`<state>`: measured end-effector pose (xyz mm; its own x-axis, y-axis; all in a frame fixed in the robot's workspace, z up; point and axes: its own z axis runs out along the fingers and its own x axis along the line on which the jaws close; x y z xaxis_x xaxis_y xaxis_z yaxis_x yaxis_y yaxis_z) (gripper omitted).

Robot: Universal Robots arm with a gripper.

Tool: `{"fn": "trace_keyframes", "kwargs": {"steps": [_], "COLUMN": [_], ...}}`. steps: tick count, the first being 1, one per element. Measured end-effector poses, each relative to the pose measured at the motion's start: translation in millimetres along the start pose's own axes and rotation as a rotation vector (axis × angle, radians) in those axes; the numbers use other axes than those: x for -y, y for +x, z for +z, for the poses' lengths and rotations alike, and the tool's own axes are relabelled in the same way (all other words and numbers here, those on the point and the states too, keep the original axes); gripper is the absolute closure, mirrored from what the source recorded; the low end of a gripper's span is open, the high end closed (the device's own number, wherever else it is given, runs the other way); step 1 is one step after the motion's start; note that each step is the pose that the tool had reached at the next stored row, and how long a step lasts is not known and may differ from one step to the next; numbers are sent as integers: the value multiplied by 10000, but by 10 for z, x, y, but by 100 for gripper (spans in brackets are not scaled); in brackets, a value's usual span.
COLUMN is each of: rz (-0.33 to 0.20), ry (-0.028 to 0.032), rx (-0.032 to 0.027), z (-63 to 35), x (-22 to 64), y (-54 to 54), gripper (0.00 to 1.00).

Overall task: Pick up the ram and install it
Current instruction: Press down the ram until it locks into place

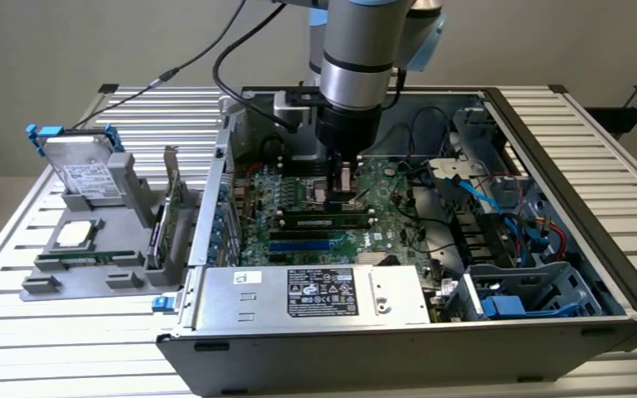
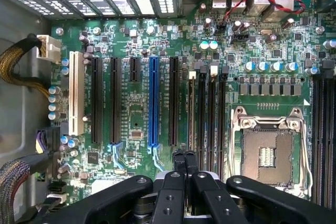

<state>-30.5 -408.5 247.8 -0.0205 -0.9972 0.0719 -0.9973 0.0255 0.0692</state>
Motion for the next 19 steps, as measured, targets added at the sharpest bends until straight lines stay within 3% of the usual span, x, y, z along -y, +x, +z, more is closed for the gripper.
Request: {"fn": "trace_keyframes", "kwargs": {"steps": [10,19], "rz": [1156,2435], "ry": [-41,-133], "rx": [-101,-60], "z": [0,15], "x": [0,1], "y": [0,-1], "gripper": [90,90]}}
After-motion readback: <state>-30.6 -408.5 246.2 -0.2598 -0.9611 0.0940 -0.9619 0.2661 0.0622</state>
